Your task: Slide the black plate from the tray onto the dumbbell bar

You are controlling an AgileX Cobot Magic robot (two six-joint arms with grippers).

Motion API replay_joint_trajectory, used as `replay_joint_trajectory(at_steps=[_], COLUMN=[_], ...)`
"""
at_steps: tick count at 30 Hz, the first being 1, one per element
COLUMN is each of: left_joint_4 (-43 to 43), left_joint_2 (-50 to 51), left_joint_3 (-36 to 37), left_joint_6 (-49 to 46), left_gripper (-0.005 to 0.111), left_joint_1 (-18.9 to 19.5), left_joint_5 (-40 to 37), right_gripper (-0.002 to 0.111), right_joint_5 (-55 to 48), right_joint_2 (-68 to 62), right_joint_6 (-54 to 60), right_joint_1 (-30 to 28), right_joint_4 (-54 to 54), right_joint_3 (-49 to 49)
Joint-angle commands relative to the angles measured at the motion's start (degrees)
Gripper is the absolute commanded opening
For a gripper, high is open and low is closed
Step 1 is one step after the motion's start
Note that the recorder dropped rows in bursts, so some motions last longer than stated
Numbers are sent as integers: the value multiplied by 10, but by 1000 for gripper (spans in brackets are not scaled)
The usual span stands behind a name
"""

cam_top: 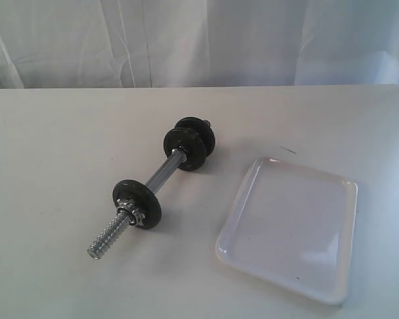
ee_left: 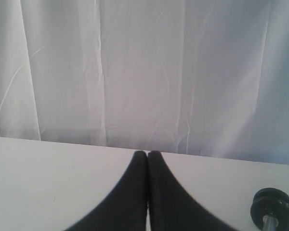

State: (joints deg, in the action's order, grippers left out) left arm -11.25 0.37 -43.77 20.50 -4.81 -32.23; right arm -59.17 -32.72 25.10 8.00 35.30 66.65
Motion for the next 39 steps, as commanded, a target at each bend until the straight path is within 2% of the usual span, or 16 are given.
replay_joint_trajectory(at_steps=[1, 11, 19, 23, 28, 39], left_joint_4=[43, 148, 148, 148, 154, 146], left_joint_2=[-4, -4, -4, -4, -4, -4], left_joint_3=[51, 231, 350, 395, 432, 438], left_joint_6=[3, 1, -73, -77, -74, -75], left_gripper=[0, 0, 0, 0, 0, 0], left_joint_1=[2, 2, 2, 2, 29, 97], left_joint_5=[32, 42, 41, 40, 76, 157], right_gripper=[0, 0, 0, 0, 0, 0], right_joint_5=[6, 5, 6, 6, 5, 6], right_joint_2=[2, 2, 2, 2, 2, 2], right_joint_6=[-1, -5, -5, -5, -5, -5], right_joint_1=[1, 1, 1, 1, 1, 1], right_joint_4=[-3, -3, -2, -2, -2, -2], right_joint_3=[-1, -1, -1, -1, -1, -1])
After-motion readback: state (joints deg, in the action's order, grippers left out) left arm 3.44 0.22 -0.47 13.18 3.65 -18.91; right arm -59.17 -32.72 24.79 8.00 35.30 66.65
